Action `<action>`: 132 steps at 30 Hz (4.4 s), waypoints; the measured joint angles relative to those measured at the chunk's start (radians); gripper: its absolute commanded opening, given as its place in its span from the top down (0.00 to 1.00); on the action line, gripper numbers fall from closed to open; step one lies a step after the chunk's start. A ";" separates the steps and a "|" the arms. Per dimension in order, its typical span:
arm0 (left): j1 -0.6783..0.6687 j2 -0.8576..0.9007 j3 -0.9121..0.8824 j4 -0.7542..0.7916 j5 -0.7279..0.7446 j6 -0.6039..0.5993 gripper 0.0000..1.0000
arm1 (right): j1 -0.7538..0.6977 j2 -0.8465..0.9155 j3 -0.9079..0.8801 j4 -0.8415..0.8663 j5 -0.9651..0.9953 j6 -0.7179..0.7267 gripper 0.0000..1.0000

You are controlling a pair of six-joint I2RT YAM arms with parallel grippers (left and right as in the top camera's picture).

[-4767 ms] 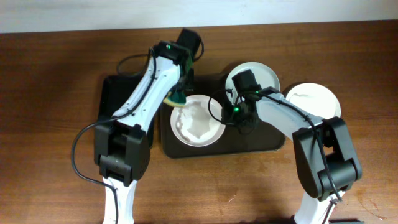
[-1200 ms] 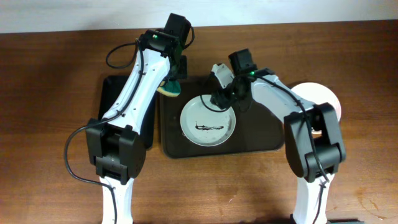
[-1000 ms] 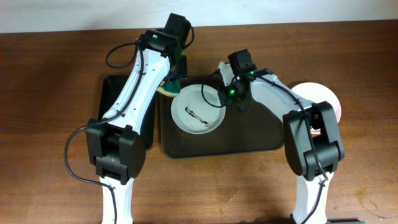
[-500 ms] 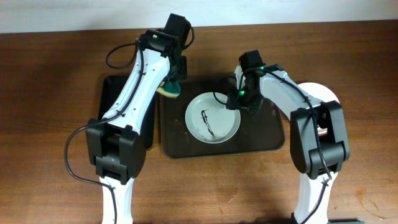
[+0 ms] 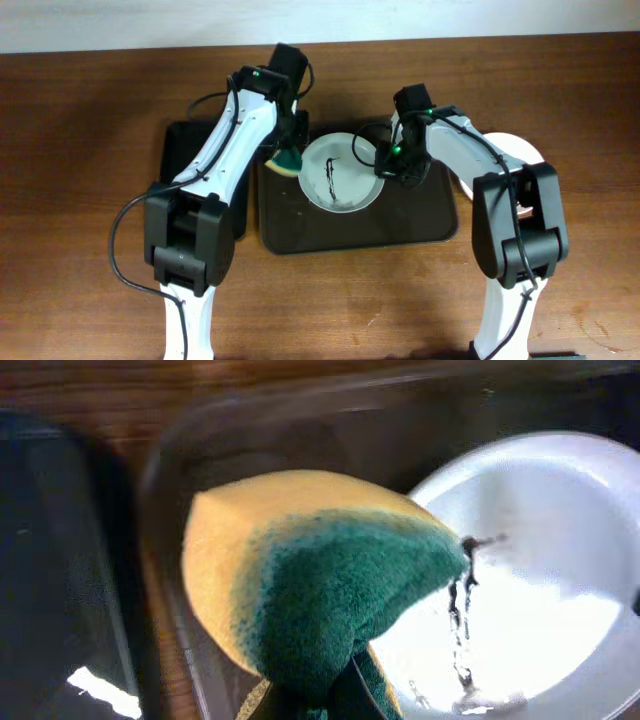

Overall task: Clean dirty plates on tray and stack at the side
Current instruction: 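Scrub the last plate with the sponge while the right gripper holds it, then lift the last plate with the right gripper and stack it on the pile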

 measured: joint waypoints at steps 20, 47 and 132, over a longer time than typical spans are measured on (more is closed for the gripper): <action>-0.055 0.184 -0.014 0.051 0.274 0.686 1.00 | 0.000 -0.014 -0.038 0.065 -0.019 0.012 0.96; -0.024 0.216 -0.049 0.502 0.321 -0.648 1.00 | 0.005 -0.017 -0.055 0.105 -0.035 0.147 0.96; -0.016 0.303 0.668 -0.338 -0.092 0.058 1.00 | 0.341 -0.487 -0.111 -0.294 1.169 0.098 0.96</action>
